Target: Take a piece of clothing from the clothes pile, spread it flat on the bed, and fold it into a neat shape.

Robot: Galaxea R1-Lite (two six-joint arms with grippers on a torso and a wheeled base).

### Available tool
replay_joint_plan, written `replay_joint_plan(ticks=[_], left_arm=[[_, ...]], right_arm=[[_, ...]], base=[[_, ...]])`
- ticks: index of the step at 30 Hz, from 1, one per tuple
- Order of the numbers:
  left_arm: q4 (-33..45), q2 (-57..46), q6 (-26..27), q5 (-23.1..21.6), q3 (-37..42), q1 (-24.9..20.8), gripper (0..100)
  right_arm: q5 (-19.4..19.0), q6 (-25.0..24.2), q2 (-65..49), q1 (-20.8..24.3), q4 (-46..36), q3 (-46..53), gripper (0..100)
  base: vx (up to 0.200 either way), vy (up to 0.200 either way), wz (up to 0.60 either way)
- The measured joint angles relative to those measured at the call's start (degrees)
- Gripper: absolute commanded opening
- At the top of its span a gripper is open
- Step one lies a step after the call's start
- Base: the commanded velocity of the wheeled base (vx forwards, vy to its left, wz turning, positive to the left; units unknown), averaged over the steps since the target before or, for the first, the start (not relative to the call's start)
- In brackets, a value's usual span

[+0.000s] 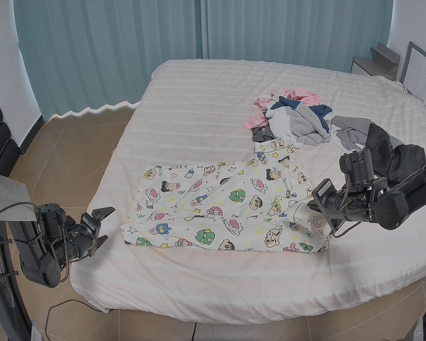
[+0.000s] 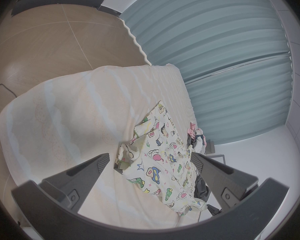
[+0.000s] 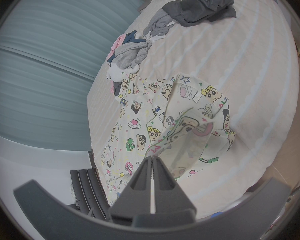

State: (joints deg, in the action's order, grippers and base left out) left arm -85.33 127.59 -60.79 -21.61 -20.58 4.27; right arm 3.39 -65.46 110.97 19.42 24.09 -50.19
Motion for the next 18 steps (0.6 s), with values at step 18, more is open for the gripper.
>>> replay_joint_plan(ticks=[18], left_arm=[[0.0,0.0,0.3,0.0,0.0,0.0,100]], right_arm=[[0.0,-0.3,-2.6,0.8,-17.5,-5.2,0]], base=[[0.0,0.0,0.0]])
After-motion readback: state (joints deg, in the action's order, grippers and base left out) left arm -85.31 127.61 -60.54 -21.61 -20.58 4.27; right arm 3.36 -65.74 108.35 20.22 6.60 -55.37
